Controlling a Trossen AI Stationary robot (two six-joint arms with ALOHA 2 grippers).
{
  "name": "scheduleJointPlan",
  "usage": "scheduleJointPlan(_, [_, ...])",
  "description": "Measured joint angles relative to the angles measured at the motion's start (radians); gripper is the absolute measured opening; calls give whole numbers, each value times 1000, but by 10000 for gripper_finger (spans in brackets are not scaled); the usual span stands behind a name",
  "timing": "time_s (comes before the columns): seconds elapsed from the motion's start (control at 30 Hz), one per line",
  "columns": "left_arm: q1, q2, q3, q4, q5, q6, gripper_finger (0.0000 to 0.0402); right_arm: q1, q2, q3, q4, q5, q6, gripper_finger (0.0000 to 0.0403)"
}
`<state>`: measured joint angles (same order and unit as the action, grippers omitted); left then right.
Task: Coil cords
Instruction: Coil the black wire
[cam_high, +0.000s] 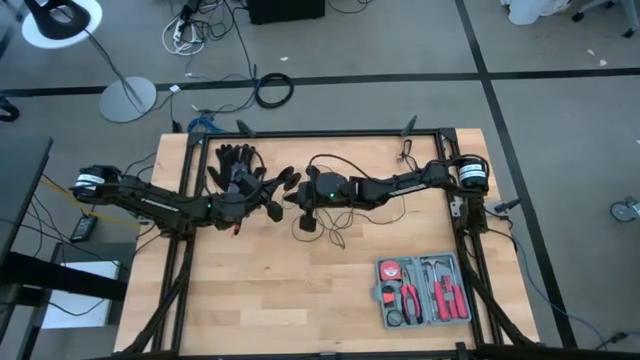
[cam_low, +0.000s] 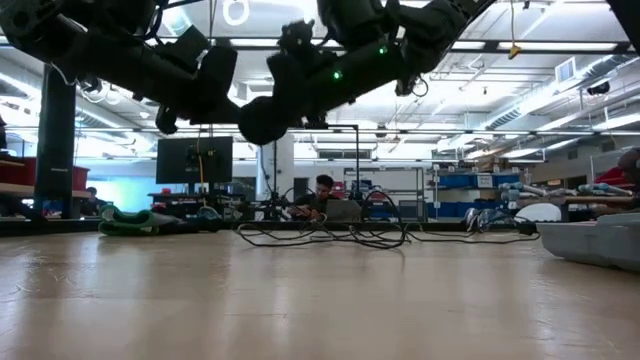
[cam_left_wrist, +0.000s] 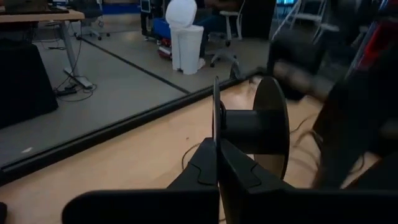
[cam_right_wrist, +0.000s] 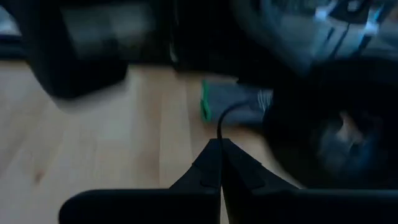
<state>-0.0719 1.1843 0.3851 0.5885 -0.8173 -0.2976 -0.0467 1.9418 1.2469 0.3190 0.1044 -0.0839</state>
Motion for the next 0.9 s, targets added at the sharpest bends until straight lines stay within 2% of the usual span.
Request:
scheduleJointPlan(0.13, [0, 0, 0, 83, 0, 28, 0, 5, 1, -18, -50, 4, 45, 0])
scheduleJointPlan(0.43, [0, 0, 0, 218, 55, 30, 0, 6, 3, -109, 123, -9, 107, 0])
scheduleJointPlan(0.6, [0, 1, 0, 268, 71, 31, 0, 6, 4, -109, 174, -69, 107, 0])
scheduleJointPlan(0.9, [20, 104, 0, 285, 142, -46, 0, 0, 5, -109, 251, -80, 76, 0])
